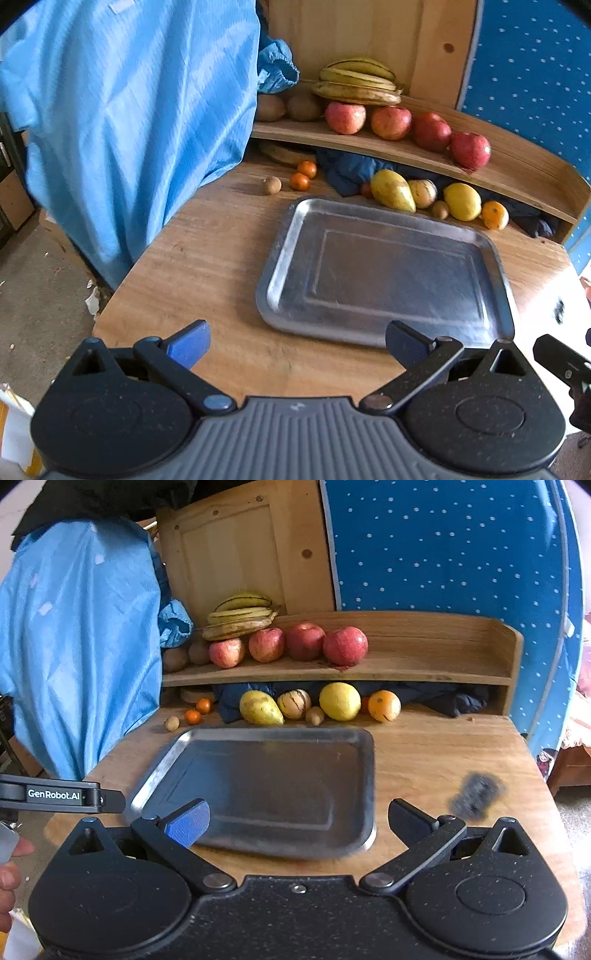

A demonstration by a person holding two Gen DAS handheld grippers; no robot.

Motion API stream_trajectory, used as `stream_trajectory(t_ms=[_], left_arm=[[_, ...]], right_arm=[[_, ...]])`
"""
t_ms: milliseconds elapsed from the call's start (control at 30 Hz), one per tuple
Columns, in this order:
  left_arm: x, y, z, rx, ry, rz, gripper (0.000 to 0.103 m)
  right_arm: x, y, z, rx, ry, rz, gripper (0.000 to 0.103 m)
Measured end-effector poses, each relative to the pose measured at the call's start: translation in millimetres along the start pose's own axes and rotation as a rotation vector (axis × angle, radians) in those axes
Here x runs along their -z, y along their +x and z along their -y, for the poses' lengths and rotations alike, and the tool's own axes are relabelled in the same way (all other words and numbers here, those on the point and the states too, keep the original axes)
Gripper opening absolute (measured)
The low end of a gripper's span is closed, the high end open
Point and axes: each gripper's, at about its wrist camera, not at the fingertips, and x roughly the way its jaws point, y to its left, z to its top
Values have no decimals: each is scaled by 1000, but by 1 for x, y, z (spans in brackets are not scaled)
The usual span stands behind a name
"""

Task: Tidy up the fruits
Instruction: 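Move left tool toward the brown kiwi while right tool moves toward a tangerine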

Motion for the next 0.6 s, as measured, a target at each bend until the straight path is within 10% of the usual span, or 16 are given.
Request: stream_trajectory(t_ms=[600], left_arm=[[-117,127,-51,94,75,-37,103]], right_arm=[[-69,110,-70,56,-33,-48,103]])
